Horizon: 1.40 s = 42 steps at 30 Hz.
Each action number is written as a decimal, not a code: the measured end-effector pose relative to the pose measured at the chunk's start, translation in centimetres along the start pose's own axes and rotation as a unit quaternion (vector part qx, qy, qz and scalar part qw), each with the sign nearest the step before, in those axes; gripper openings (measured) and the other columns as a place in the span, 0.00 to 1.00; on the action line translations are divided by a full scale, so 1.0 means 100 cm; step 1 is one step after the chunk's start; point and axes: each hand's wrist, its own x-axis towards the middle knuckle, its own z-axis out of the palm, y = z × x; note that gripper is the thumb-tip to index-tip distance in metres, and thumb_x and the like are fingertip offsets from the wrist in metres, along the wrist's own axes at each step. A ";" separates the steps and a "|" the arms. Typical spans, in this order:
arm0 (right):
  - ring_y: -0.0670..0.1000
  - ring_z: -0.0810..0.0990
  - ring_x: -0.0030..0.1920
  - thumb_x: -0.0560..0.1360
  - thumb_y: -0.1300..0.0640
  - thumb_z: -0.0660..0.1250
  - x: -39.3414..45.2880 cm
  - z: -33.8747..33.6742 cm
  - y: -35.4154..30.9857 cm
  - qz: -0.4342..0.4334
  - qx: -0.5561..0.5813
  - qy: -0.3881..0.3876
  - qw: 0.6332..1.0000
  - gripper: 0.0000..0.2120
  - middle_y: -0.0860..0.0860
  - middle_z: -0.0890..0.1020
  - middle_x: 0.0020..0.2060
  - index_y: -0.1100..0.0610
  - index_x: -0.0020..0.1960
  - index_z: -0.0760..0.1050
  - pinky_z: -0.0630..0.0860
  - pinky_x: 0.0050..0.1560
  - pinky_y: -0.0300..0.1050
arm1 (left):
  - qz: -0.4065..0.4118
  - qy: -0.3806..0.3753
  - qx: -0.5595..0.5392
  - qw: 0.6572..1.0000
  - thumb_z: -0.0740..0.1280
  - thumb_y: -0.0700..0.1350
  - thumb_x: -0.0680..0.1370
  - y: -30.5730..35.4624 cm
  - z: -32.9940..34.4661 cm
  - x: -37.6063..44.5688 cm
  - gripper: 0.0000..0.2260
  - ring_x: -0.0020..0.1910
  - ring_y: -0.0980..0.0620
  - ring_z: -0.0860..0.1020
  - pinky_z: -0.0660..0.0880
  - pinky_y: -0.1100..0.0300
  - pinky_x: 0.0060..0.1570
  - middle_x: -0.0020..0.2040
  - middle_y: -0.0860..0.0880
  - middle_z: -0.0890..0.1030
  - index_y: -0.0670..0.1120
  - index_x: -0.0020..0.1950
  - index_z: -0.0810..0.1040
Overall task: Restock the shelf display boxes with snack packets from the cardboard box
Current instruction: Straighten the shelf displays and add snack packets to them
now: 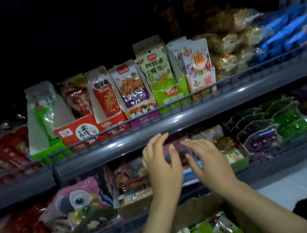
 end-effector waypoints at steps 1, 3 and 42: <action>0.52 0.77 0.58 0.76 0.50 0.57 -0.013 0.005 0.006 0.013 0.000 -0.019 1.000 0.19 0.49 0.81 0.57 0.56 0.61 0.77 0.70 0.60 0.41 | -0.022 -0.006 -0.002 1.000 0.56 0.50 0.77 -0.010 0.006 -0.014 0.16 0.64 0.57 0.66 0.58 0.64 0.65 0.60 0.57 0.71 0.51 0.62 0.75; 0.51 0.75 0.60 0.76 0.52 0.59 -0.038 0.015 0.017 0.041 -0.003 -0.055 0.998 0.18 0.49 0.80 0.58 0.55 0.63 0.76 0.71 0.60 0.44 | -0.051 -0.013 -0.001 0.999 0.56 0.52 0.77 -0.032 0.018 -0.039 0.17 0.62 0.55 0.69 0.63 0.58 0.64 0.59 0.55 0.72 0.49 0.60 0.76; 0.54 0.58 0.74 0.76 0.48 0.64 -0.242 0.140 0.163 0.493 0.037 -0.427 0.757 0.33 0.56 0.60 0.74 0.56 0.76 0.55 0.56 0.73 0.49 | -0.575 -0.245 -0.080 0.776 0.69 0.37 0.75 -0.212 0.165 -0.229 0.08 0.50 0.52 0.73 0.66 0.65 0.47 0.48 0.47 0.75 0.35 0.52 0.79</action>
